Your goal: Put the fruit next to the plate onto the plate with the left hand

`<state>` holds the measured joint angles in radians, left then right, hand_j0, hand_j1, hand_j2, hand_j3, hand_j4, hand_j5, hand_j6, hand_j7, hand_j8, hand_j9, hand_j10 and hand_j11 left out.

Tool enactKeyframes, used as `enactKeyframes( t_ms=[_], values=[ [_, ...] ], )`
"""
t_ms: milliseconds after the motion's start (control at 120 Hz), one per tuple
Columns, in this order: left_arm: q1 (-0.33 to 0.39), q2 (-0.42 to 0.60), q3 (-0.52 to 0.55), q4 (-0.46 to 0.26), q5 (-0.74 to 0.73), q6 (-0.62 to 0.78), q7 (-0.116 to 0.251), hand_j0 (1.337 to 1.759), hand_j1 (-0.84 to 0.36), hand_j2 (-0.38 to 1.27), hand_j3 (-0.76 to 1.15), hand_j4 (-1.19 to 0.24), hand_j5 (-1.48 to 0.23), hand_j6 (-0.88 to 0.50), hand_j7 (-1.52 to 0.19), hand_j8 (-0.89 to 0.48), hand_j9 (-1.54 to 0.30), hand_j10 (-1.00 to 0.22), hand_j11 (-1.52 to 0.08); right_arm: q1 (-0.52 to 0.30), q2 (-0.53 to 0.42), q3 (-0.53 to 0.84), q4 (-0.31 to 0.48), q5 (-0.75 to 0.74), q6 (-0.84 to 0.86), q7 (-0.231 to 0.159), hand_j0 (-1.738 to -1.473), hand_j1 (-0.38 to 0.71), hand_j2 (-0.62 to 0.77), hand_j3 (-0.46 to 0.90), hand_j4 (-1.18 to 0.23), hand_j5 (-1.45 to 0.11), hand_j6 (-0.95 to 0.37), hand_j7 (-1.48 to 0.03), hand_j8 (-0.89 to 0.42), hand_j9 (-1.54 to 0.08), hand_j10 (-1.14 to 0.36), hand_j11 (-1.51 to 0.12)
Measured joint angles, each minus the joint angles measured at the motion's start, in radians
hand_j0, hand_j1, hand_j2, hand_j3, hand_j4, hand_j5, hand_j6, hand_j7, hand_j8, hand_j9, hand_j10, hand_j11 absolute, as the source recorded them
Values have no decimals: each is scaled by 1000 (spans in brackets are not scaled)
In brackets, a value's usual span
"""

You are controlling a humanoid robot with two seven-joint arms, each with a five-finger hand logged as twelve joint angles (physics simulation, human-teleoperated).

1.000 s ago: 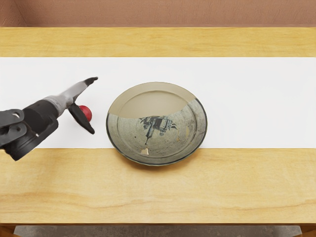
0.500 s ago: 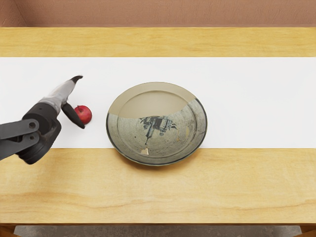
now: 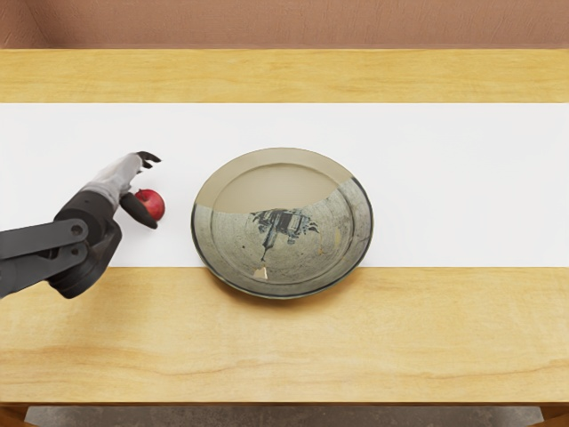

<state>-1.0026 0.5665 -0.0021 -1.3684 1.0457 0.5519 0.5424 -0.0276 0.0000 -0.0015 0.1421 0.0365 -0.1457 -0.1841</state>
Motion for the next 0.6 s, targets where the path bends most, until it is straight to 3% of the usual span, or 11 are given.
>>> enactKeyframes(
  t_ms=[325,600],
  values=[
    [-2,-2,13,10,1,-2,16,1657,-103,36,0,-398,-523,-399,-523,-399,-523,-398,-523,0,0,0,-1,0,0,0,-1658,-349,0,0,0,0,-1,0,0,0,0,0],
    [-2,-2,14,8,1,-5,18,1657,-230,128,0,-520,-682,-497,-682,-471,-683,-519,-683,0,0,0,0,0,0,0,-1658,-349,0,0,0,0,-1,0,0,0,0,0]
  ],
)
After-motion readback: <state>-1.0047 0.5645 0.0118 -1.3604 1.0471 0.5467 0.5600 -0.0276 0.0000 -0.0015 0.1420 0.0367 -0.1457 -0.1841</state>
